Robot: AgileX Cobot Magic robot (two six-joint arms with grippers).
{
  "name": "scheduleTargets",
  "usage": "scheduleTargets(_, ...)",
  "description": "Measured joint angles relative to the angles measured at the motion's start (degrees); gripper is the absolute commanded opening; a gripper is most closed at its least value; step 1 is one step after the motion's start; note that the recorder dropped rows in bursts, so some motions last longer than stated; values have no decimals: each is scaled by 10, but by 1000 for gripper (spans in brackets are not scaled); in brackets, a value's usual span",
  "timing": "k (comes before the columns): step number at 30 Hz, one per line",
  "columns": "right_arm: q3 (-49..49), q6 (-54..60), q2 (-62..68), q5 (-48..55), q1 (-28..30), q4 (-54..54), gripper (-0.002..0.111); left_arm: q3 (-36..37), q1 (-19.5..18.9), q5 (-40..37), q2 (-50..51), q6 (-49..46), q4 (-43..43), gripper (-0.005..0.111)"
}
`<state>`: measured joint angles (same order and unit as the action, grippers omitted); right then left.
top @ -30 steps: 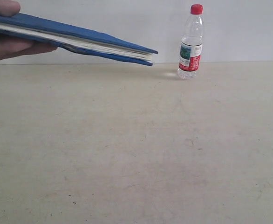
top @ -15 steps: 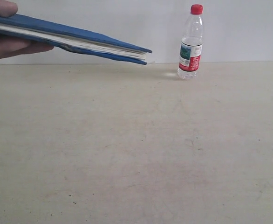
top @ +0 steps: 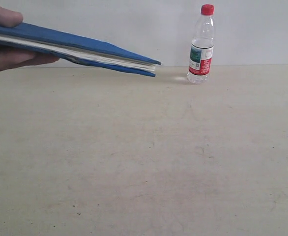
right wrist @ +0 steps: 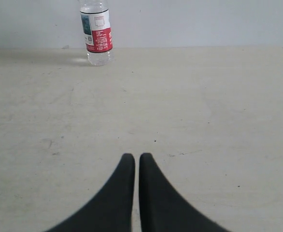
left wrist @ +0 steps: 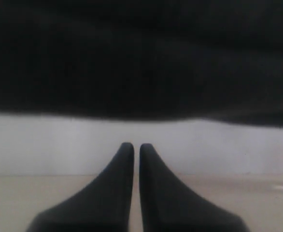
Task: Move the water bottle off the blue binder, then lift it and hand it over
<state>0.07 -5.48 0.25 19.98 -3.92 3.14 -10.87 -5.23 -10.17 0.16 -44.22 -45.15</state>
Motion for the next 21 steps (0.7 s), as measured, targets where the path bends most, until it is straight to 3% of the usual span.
scheduleTargets(1,0,0,0,0,0,0,1,-7,0,-4,0,21,23,4)
scheduleTargets(7,0,0,0,0,0,0,1,-1,0,-51,0,397,359,4)
scheduleTargets(10,0,0,0,0,0,0,1,34,0,-57,0,469,431,4)
scheduleTargets(15,0,-1,0,0,0,0,1,100,0,-68,0,504,455,4)
scheduleTargets(21,0,-1,0,0,0,0,1,107,0,-85,0,383,467,4)
